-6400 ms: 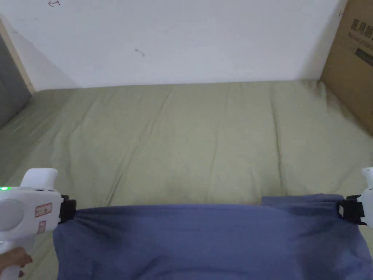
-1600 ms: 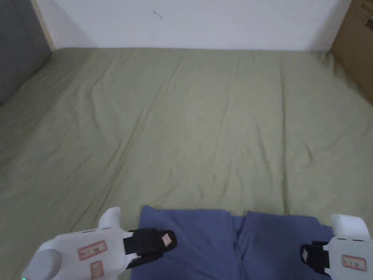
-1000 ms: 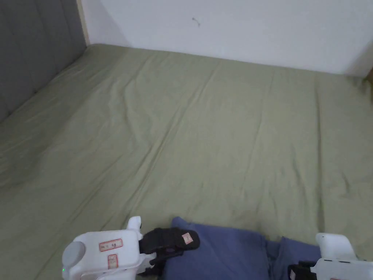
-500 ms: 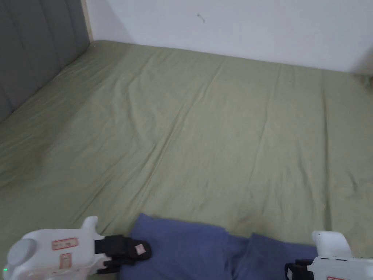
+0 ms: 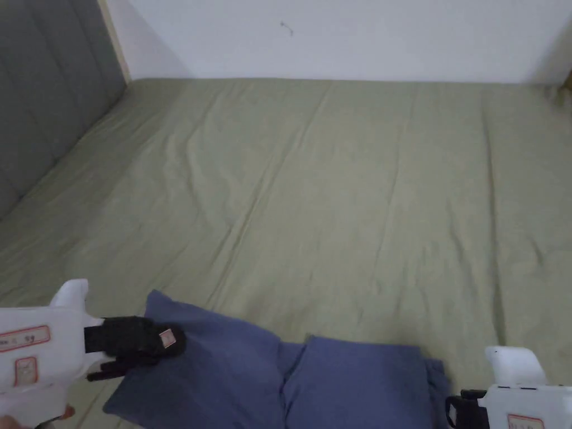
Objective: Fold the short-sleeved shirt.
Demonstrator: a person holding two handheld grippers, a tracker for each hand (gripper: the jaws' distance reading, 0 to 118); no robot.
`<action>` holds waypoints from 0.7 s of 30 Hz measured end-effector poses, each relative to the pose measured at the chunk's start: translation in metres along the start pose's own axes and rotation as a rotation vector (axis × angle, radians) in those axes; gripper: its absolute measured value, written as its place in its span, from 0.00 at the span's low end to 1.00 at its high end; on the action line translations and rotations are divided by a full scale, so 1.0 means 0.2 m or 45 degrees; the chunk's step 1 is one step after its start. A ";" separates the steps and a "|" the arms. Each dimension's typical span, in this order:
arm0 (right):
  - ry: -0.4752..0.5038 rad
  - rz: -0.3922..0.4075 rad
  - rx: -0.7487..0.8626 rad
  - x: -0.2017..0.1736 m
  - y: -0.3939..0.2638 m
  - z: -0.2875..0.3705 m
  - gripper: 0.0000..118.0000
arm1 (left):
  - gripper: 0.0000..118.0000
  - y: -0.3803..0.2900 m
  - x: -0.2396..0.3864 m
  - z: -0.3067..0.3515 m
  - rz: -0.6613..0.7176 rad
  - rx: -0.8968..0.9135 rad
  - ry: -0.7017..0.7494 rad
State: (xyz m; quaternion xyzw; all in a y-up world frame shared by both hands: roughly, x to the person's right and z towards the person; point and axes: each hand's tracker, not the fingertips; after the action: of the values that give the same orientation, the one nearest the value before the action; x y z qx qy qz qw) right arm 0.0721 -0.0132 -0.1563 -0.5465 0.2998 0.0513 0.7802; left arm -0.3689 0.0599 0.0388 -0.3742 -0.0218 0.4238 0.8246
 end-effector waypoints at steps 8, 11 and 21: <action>0.013 -0.085 0.072 0.20 -0.07 0.11 0.00 | 0.07 -0.07 0.69 -0.46 -0.320 -0.178 -0.030; 0.005 -0.145 0.088 0.29 -0.11 0.15 0.00 | 0.15 -0.19 0.77 -0.80 -0.333 -0.372 -0.097; -0.024 -0.266 0.072 0.46 -0.24 0.20 0.00 | 0.42 -0.30 0.60 -1.03 -0.195 -0.448 -0.041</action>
State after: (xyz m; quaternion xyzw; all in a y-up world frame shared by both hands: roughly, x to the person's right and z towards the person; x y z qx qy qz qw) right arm 0.1832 -0.0205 -0.1561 -0.5520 0.2353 -0.0335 0.7992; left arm -0.1796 0.0009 -0.1045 -0.5030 -0.1372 0.3555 0.7758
